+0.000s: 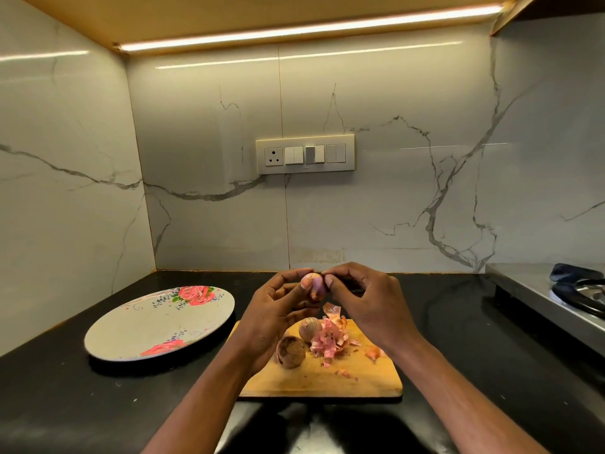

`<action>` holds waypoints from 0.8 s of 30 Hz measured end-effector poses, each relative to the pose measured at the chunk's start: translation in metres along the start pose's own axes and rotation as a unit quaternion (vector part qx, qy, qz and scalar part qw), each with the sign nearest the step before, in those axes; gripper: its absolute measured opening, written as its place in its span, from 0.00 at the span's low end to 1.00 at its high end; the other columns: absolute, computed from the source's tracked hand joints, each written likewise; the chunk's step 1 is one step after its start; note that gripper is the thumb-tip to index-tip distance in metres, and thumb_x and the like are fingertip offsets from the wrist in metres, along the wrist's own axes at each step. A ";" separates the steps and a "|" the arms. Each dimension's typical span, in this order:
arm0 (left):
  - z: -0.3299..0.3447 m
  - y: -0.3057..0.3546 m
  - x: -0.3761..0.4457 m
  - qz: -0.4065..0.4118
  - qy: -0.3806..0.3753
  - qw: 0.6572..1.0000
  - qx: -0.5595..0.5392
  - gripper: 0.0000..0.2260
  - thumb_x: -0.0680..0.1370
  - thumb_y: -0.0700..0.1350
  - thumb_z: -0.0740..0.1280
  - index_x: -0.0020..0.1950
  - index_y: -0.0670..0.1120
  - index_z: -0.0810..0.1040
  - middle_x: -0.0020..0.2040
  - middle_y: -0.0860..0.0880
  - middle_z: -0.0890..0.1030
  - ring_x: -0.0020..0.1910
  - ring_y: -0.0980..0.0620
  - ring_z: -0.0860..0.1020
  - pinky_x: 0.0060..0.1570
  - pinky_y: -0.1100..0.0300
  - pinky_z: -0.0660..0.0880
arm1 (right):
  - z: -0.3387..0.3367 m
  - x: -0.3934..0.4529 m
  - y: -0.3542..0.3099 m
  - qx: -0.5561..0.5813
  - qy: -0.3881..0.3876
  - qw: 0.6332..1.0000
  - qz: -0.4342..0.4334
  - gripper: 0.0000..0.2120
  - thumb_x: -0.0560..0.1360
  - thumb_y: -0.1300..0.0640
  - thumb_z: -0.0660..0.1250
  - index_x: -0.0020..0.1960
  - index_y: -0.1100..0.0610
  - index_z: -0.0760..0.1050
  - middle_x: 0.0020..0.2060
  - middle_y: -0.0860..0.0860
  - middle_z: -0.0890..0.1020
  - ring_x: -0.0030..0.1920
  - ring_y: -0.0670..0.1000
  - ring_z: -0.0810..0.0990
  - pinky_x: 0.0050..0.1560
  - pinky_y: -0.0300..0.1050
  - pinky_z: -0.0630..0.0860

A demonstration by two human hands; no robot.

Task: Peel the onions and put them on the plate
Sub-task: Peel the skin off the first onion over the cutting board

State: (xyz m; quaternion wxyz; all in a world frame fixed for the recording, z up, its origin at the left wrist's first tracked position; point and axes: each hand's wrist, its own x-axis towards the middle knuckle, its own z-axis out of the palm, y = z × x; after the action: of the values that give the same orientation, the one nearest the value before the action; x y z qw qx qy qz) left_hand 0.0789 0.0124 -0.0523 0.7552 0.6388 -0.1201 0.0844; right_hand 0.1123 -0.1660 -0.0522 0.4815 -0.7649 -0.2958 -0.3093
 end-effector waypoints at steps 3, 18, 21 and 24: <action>0.000 0.000 0.000 0.003 0.004 1.000 0.005 0.17 0.75 0.46 0.70 0.64 0.47 0.79 0.55 0.45 0.85 0.54 0.46 0.84 0.52 0.55 0.81 | 0.000 0.000 -0.003 0.016 -0.019 1.000 0.004 0.12 0.74 0.45 0.72 0.54 0.51 0.84 0.44 0.41 0.85 0.46 0.37 0.83 0.45 0.32 0.80; -0.001 -0.001 0.000 0.015 0.011 1.000 0.025 0.19 0.72 0.47 0.71 0.62 0.47 0.80 0.55 0.45 0.85 0.53 0.47 0.84 0.50 0.56 0.81 | -0.001 -0.001 0.000 -0.018 -0.020 1.000 -0.016 0.08 0.75 0.51 0.74 0.53 0.51 0.85 0.44 0.42 0.86 0.46 0.37 0.82 0.43 0.28 0.77; -0.001 -0.001 -0.001 0.018 0.013 0.999 0.036 0.18 0.72 0.48 0.71 0.62 0.48 0.80 0.55 0.46 0.85 0.53 0.47 0.84 0.50 0.57 0.81 | 0.001 -0.002 0.000 -0.024 -0.019 0.999 -0.022 0.08 0.75 0.51 0.74 0.52 0.51 0.84 0.43 0.41 0.85 0.47 0.35 0.82 0.42 0.26 0.76; -0.001 -0.001 -0.001 0.020 0.012 0.999 0.043 0.18 0.72 0.48 0.71 0.62 0.48 0.80 0.55 0.46 0.85 0.53 0.48 0.84 0.51 0.57 0.81 | 0.001 -0.003 -0.001 -0.027 -0.015 0.999 -0.025 0.07 0.75 0.51 0.74 0.51 0.51 0.84 0.42 0.41 0.85 0.47 0.36 0.82 0.42 0.26 0.76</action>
State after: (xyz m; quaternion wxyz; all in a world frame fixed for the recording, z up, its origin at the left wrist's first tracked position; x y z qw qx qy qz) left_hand 0.0785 0.0129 -0.0536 0.7269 0.6668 -0.1197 0.1125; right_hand 0.1100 -0.1652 -0.0541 0.4478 -0.7747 -0.3138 -0.3174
